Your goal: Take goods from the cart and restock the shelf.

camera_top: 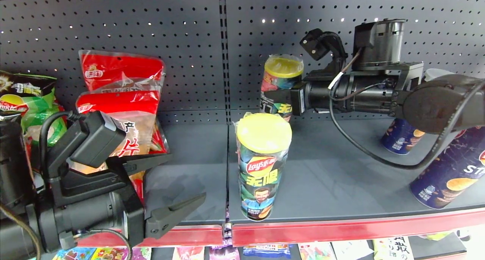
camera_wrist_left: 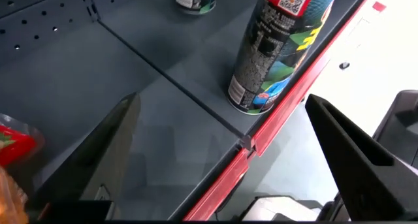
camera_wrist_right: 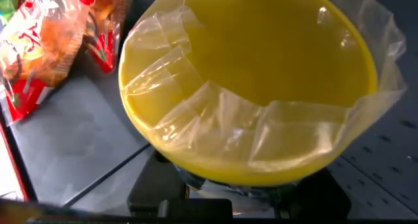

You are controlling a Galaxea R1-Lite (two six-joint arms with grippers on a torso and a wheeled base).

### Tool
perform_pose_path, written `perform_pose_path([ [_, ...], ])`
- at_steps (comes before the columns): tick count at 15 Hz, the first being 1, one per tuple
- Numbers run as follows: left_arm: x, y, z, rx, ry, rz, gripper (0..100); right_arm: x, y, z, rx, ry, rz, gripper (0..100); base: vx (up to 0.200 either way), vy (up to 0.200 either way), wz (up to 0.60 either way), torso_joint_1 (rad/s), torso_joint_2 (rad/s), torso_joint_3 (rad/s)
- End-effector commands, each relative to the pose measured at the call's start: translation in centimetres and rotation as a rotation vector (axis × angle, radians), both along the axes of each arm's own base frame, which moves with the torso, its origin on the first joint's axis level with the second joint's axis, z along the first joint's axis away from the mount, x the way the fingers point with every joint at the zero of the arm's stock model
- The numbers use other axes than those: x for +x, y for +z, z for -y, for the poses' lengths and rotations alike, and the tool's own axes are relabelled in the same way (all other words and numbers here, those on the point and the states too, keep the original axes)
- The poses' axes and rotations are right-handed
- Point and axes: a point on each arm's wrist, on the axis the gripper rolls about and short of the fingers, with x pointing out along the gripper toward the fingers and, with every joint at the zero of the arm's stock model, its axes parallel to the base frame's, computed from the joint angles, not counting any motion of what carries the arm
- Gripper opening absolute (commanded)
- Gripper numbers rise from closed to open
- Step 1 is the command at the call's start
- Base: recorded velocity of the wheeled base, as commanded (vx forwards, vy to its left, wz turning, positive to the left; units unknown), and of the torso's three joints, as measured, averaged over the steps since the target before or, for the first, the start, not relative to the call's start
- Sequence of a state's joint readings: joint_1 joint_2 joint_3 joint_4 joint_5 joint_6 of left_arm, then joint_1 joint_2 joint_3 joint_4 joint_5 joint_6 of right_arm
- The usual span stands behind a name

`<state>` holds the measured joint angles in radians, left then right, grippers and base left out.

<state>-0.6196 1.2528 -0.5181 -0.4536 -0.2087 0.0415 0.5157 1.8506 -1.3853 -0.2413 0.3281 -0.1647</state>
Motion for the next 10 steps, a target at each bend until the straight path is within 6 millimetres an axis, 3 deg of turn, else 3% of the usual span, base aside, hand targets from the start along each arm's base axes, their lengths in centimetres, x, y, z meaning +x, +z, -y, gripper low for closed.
perform_pose_path([
  [1,0.0,0.0,0.0,0.000,0.000,0.000,100,1.2,-1.1,-0.8,-0.010,0.003,-0.017,0,0.000,0.000,0.00,0.000,0.00,0.000],
  [10,0.0,-0.2,0.0,0.006,0.007,-0.005,100,2.3,-2.0,-2.1,-0.014,0.021,-0.025,0,0.000,0.000,0.00,0.000,0.00,0.000],
])
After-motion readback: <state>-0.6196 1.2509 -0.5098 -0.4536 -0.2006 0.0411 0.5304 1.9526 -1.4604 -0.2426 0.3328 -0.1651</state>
